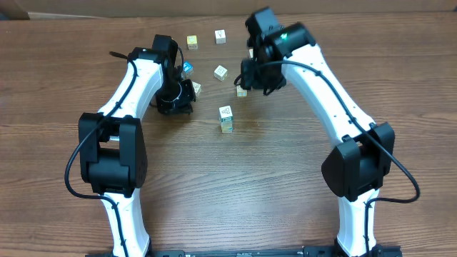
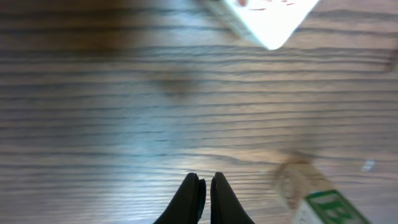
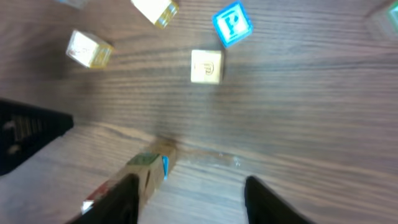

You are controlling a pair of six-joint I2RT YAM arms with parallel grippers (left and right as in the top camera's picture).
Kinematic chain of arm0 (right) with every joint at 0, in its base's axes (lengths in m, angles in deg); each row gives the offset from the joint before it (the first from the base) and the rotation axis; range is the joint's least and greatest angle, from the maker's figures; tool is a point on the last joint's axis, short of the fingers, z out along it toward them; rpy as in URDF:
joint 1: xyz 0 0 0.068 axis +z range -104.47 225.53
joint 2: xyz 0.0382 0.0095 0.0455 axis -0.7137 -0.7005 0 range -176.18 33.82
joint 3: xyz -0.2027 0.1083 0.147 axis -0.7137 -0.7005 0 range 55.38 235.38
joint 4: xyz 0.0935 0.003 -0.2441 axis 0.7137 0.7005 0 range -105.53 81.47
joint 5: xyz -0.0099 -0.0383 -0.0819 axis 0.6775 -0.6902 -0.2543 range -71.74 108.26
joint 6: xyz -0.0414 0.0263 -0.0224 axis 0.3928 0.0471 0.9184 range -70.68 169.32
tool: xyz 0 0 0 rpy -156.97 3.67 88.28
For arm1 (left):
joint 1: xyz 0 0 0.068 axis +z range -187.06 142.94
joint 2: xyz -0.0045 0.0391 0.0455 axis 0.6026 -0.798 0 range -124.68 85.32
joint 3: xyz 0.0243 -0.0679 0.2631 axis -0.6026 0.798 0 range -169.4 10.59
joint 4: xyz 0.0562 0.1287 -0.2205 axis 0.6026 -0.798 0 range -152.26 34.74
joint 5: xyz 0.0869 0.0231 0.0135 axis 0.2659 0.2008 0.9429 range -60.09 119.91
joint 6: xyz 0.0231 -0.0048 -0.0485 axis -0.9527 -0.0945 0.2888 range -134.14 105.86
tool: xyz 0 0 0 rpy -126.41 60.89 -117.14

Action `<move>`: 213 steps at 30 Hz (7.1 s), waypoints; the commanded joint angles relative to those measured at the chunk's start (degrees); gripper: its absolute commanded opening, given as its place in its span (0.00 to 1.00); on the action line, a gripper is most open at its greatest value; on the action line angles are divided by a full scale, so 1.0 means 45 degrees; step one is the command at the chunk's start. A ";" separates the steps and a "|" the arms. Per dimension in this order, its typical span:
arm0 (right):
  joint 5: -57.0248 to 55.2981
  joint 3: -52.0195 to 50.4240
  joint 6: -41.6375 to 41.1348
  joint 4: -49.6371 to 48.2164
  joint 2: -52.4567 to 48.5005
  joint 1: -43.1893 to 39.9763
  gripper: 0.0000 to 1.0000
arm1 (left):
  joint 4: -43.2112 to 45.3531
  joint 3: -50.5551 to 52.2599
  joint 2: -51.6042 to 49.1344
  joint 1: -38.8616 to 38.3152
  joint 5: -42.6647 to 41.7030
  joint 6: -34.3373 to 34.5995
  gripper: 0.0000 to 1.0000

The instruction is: Form a tower

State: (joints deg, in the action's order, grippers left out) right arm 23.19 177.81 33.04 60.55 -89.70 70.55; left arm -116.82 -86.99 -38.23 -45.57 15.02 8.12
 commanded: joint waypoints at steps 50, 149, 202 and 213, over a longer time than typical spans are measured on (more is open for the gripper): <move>-0.2662 -0.2890 -0.1112 -0.1943 -0.0083 0.3356 0.87 | -0.0219 -0.0257 0.0248 0.2050 0.1787 -0.0291 1.00; -0.2919 -0.2778 -0.5110 -0.2273 -0.0194 0.3351 0.20 | -0.0219 -0.0257 0.0248 0.2050 0.1787 -0.0291 1.00; -0.2943 -0.3405 -0.4099 -0.2730 -0.0194 0.3356 0.20 | -0.0214 -0.0257 0.0248 0.2050 0.1787 -0.0291 1.00; -0.3094 -0.3405 -0.4483 -0.2516 -0.0194 0.3351 0.20 | -0.0214 -0.0257 0.0248 0.2050 0.1787 -0.0291 1.00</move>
State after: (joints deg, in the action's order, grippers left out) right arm 10.27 162.84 13.90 49.27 -93.52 85.70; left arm -117.85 -86.99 -38.23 -36.21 22.54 7.02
